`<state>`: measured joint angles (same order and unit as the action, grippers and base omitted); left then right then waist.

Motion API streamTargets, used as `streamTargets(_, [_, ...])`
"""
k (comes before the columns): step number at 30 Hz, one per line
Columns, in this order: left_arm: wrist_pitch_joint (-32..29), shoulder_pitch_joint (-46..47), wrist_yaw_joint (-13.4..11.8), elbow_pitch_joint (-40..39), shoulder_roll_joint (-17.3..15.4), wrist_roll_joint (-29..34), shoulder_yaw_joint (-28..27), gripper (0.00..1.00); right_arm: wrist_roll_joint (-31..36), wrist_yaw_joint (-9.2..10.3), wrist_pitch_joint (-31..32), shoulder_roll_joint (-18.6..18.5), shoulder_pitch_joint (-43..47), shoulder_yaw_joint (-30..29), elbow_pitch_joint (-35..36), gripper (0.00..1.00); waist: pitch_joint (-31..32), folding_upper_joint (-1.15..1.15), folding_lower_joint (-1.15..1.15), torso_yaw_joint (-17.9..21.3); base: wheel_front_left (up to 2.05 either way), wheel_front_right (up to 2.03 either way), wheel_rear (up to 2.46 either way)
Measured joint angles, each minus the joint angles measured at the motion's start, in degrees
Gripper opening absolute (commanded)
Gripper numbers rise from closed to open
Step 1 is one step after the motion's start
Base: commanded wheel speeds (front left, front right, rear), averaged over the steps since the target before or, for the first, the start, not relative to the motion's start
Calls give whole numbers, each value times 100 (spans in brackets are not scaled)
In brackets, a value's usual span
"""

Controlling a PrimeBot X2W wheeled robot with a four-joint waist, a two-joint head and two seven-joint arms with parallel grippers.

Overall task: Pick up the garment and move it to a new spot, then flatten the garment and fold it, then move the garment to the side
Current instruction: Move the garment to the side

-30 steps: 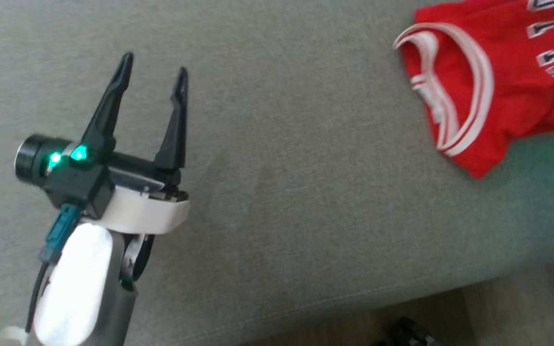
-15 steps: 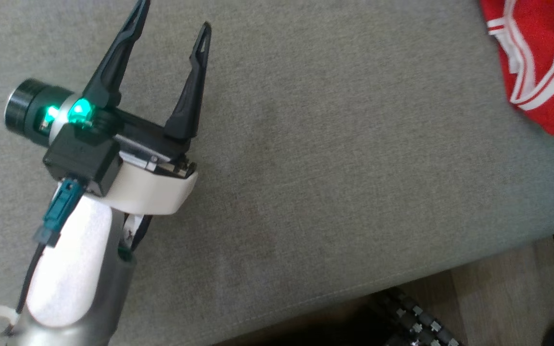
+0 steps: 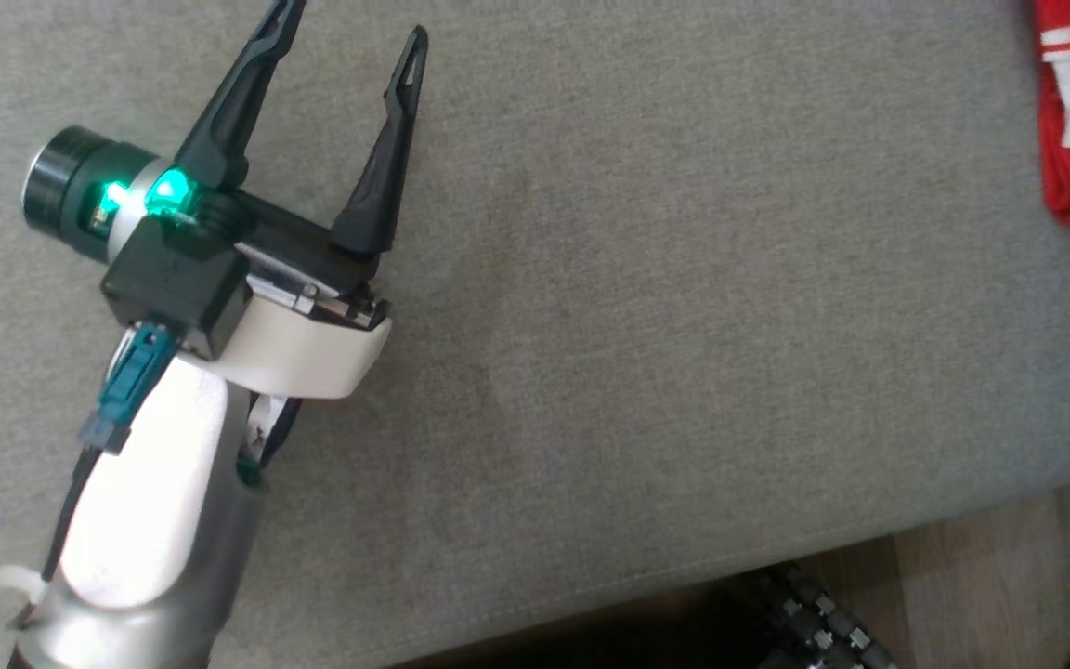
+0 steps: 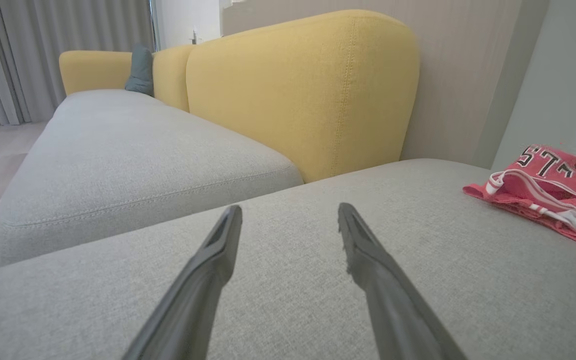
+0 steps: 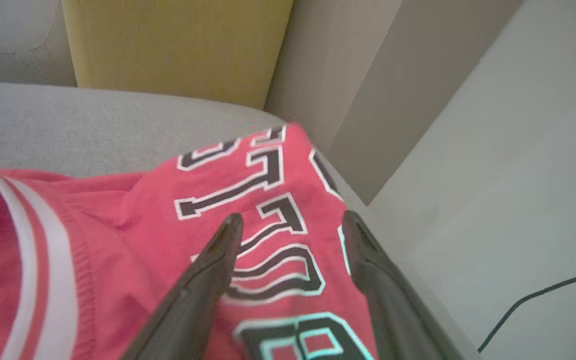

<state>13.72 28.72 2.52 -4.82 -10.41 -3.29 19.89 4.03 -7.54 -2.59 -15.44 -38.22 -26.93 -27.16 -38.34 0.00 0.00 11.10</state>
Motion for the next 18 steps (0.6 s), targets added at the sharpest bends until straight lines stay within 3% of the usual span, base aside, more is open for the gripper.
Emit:
streamTargets(7, [57,-344,-156,198,23,-156,-23,100,-7,0,-444,550,747,-90,583,100,505,0,0,-60,0,0,0])
streamTargets(12, [58,-868,-332,323,86,-304,-100,100,-245,0,-508,929,1652,583,1236,100,995,0,0,-168,0,0,0])
streamTargets(18, [93,-1384,-519,407,167,-500,-280,100,-541,0,-441,1122,2309,1599,1958,100,1552,0,-1,-405,0,0,0])
